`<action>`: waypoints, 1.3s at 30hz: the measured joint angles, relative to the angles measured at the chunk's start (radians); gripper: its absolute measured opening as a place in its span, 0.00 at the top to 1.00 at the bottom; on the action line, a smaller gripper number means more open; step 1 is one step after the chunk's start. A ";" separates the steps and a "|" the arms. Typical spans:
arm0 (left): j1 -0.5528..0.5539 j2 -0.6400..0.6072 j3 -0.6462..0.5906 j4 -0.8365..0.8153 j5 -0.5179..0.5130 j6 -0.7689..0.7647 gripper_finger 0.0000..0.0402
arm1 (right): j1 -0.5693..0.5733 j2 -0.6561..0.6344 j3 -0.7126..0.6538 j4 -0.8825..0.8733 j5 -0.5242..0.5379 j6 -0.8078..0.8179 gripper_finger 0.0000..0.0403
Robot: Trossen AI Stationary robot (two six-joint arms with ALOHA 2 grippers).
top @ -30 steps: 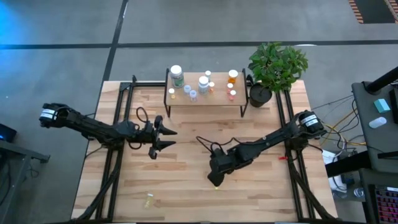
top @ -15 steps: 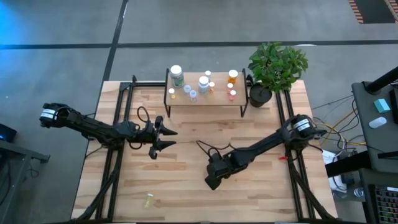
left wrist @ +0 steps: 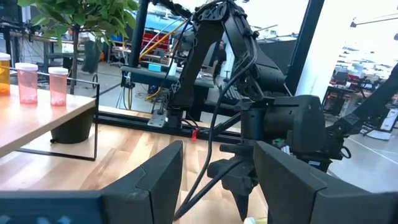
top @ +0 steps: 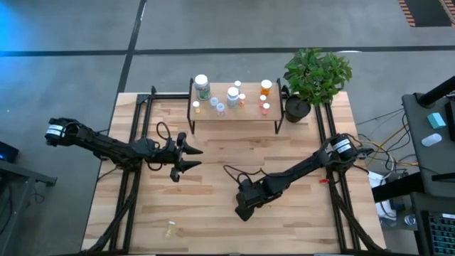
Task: Pick and place medicine bottles onto shelf by color
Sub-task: Put the yellow pill bottle on the shelf
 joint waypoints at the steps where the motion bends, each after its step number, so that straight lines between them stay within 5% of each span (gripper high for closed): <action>1: 0.000 0.000 0.000 0.000 0.000 0.000 0.55 | 0.002 0.007 0.000 -0.001 -0.003 -0.013 0.45; 18: 0.000 0.000 0.000 -0.001 0.000 0.000 0.55 | 0.011 -0.057 -0.007 -0.057 0.052 -0.098 0.76; 24: 0.000 0.000 0.000 0.000 0.000 0.000 0.55 | 0.008 -0.104 -0.007 -0.035 0.176 -0.124 0.76; 32: 0.000 0.000 -0.001 -0.001 0.000 0.000 0.55 | -0.022 -0.226 -0.008 0.117 0.484 -0.354 0.75; 39: 0.000 0.000 -0.001 -0.001 0.006 -0.003 0.55 | -0.103 -0.315 -0.121 0.393 0.527 -0.616 0.75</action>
